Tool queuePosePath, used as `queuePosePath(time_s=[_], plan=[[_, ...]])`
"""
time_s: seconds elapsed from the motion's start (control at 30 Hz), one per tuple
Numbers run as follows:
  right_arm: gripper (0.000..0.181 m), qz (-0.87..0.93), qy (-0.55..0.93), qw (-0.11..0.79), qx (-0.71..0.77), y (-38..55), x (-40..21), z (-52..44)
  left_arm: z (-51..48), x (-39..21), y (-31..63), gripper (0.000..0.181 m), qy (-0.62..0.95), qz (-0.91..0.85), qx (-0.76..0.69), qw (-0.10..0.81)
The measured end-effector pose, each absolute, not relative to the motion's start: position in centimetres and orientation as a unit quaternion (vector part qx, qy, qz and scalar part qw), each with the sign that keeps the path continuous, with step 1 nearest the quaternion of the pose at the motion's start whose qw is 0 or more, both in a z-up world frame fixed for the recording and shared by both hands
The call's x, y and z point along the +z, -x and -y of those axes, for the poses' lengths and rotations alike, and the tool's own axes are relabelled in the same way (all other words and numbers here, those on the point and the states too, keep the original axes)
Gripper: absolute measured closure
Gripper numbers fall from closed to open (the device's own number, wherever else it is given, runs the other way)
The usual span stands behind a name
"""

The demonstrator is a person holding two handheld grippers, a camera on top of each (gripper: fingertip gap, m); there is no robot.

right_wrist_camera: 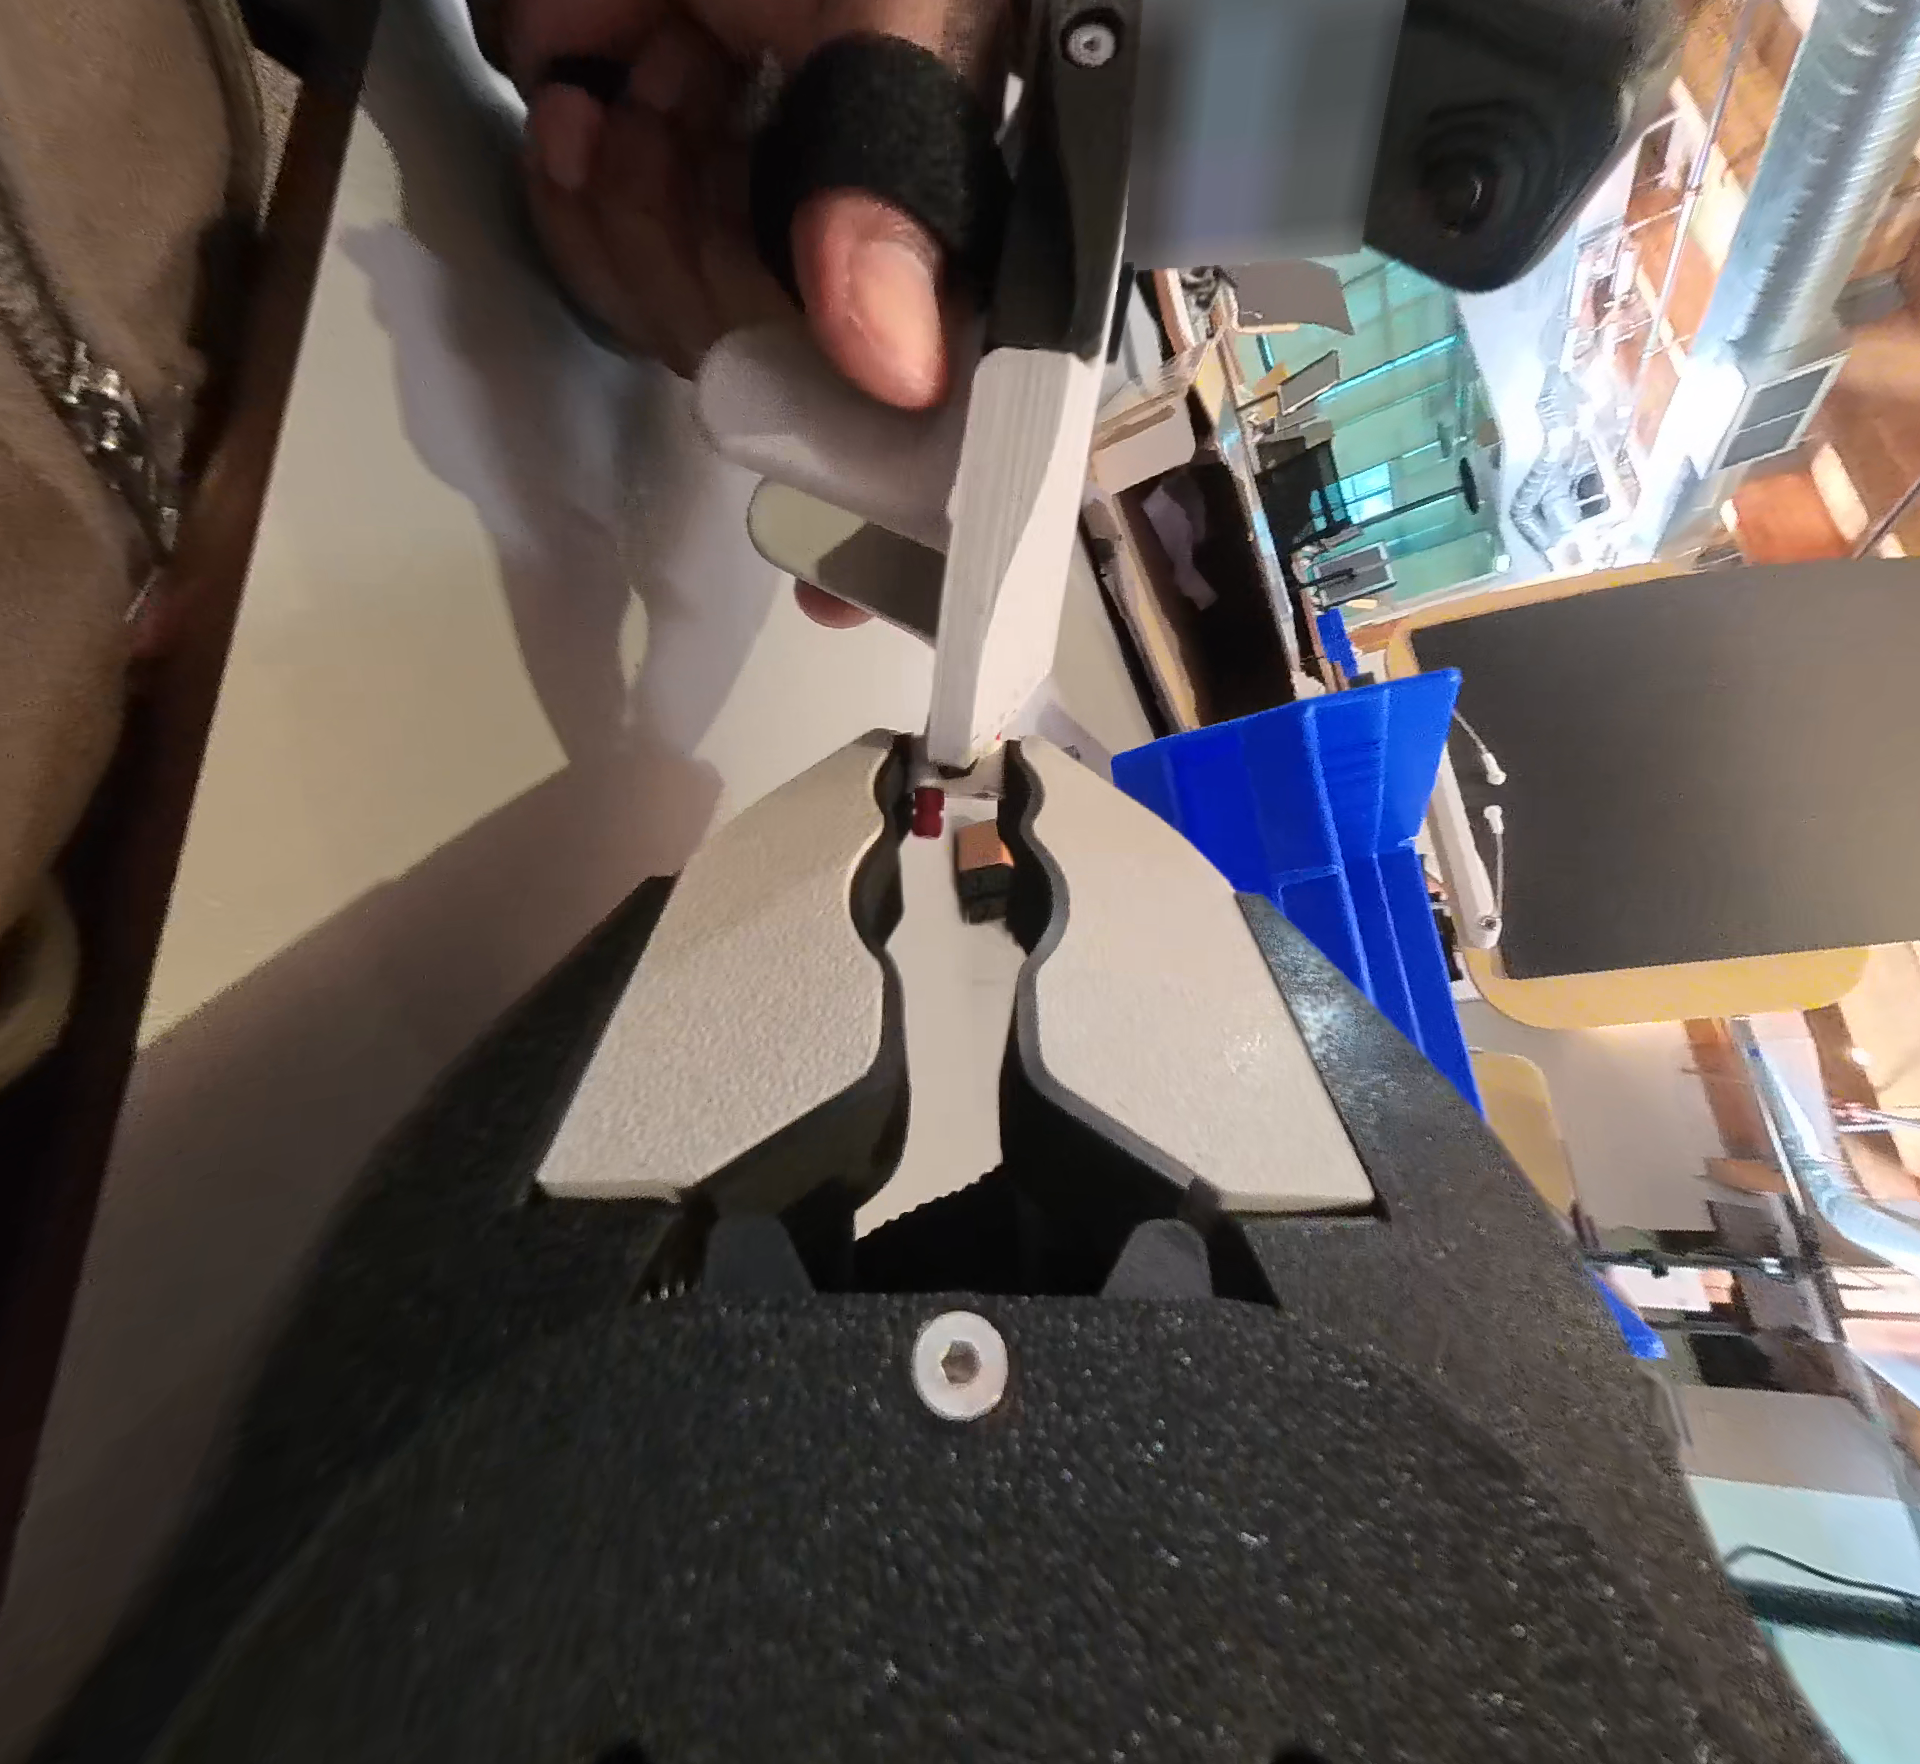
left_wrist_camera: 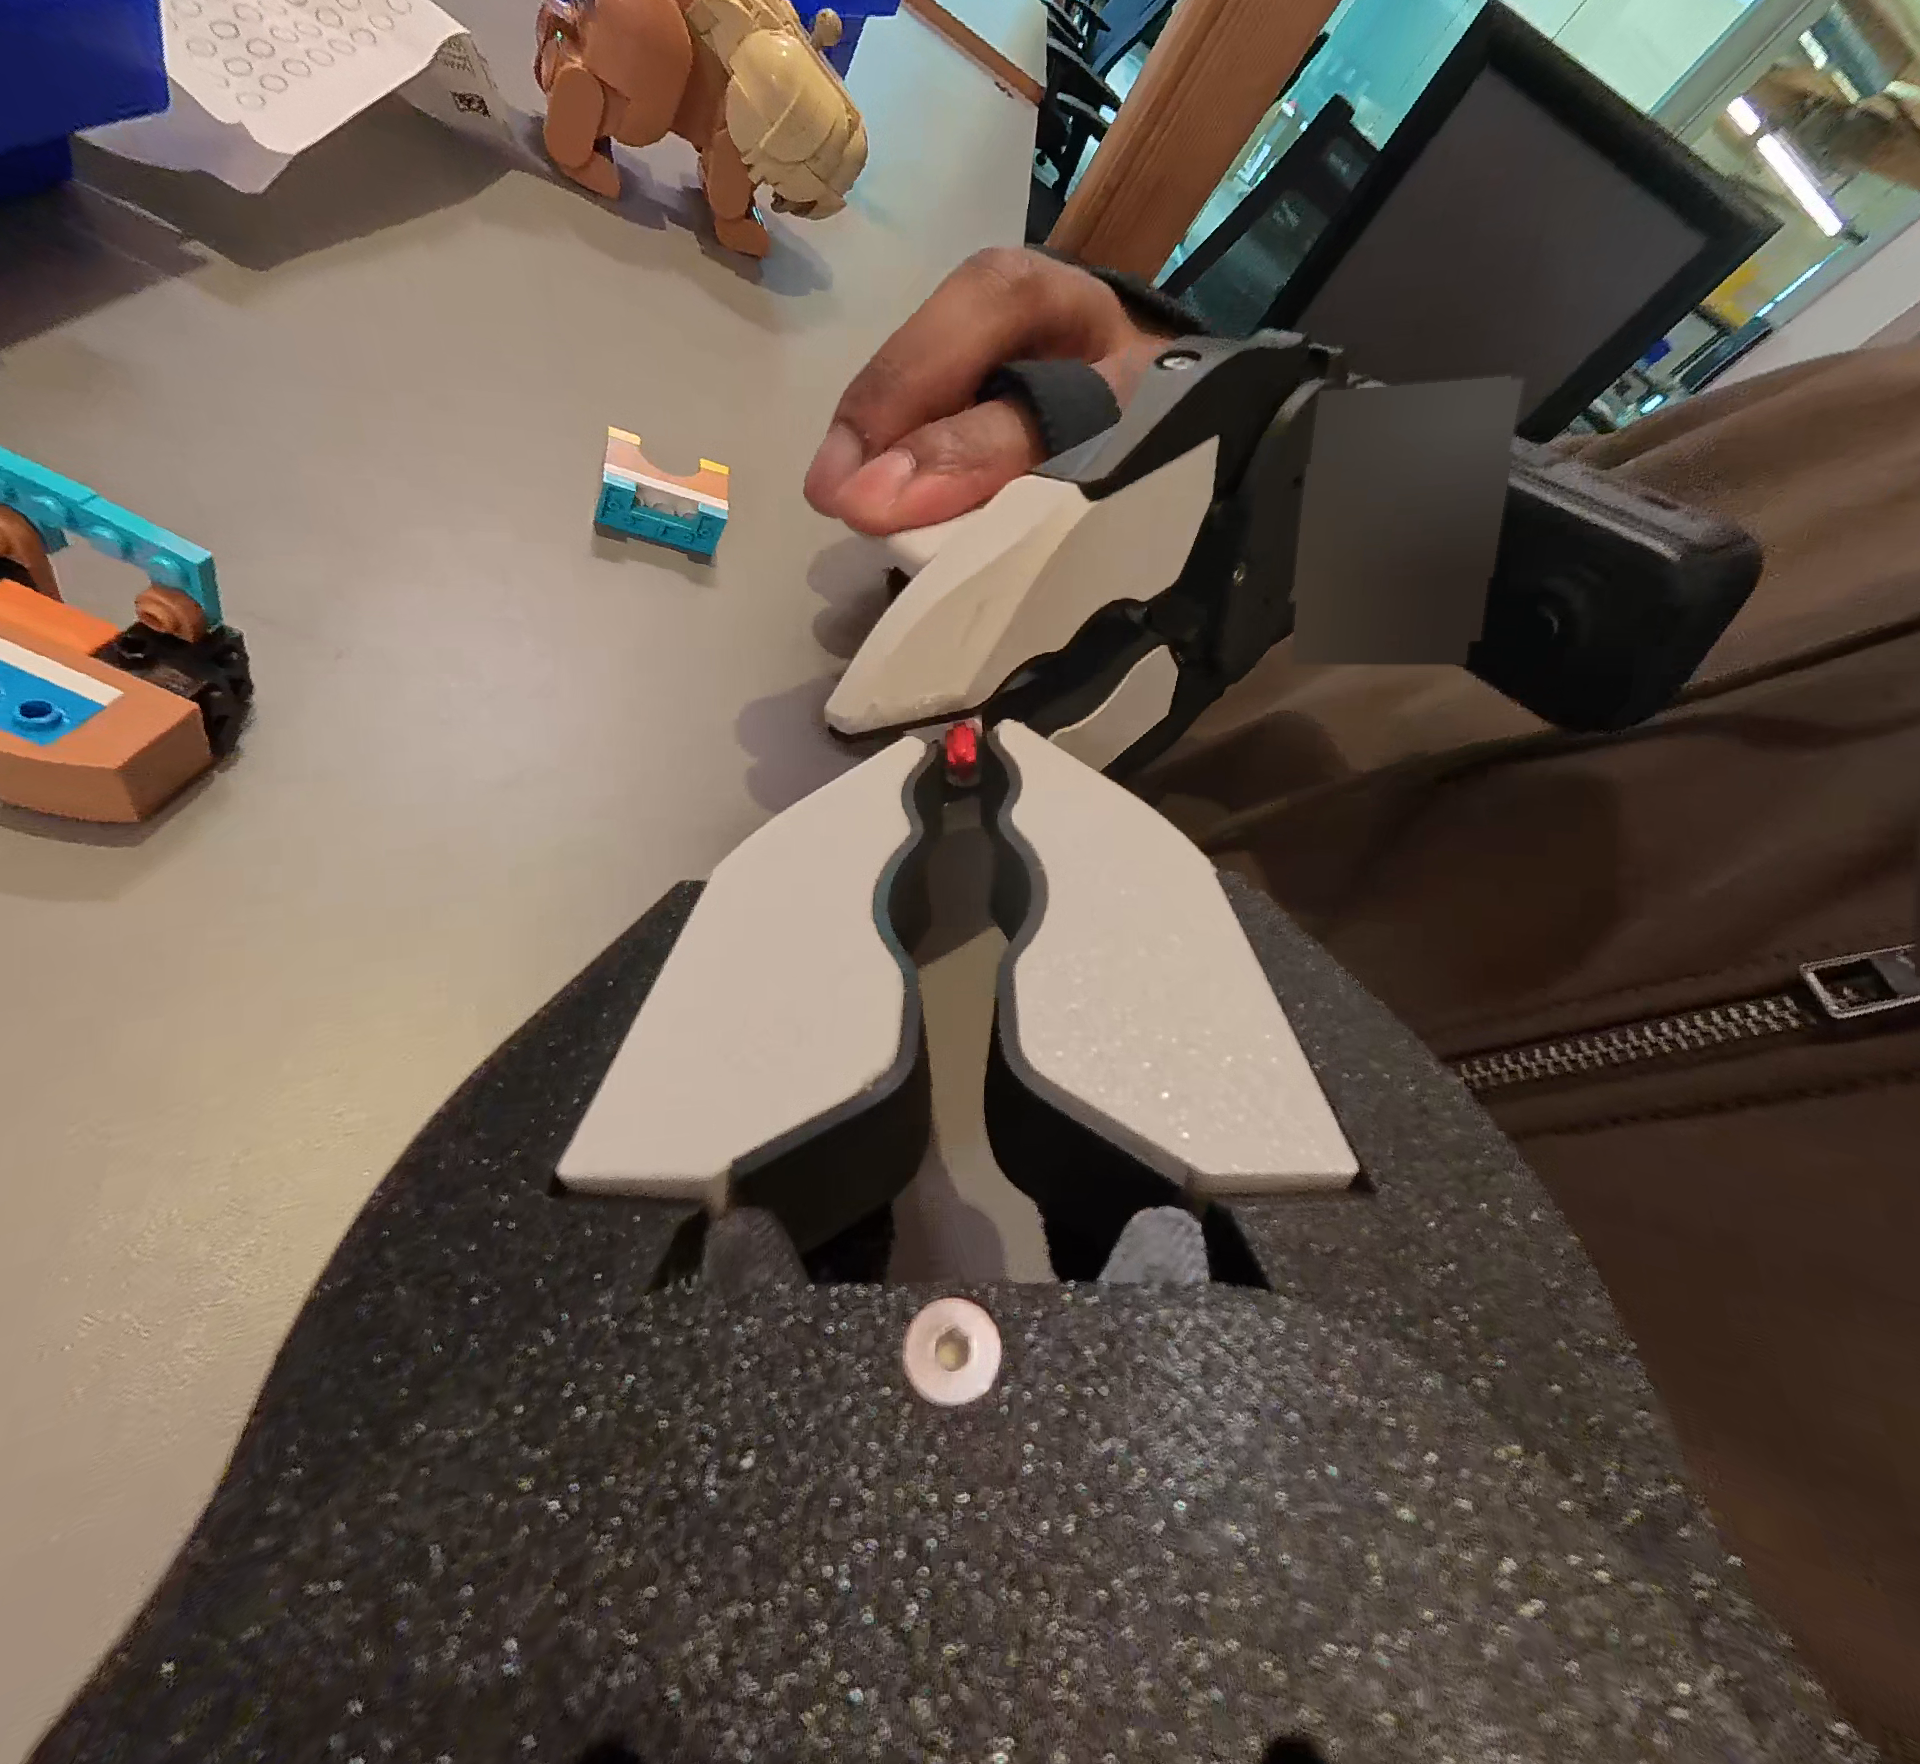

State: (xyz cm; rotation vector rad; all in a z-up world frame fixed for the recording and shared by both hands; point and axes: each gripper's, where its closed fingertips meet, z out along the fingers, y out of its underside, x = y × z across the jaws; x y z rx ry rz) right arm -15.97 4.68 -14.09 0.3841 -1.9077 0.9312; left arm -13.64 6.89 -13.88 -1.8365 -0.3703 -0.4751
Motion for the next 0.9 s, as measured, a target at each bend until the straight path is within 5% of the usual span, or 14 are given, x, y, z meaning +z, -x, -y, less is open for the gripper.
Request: queuePosePath(time_s=[0.9], plan=[[0.166, 0.804, -0.139, 0.377, 0.439, 14.9, -14.3, -4.5, -6.3, -13.6, 13.0, 0.176, 0.794, 0.116, -0.176, 0.57]])
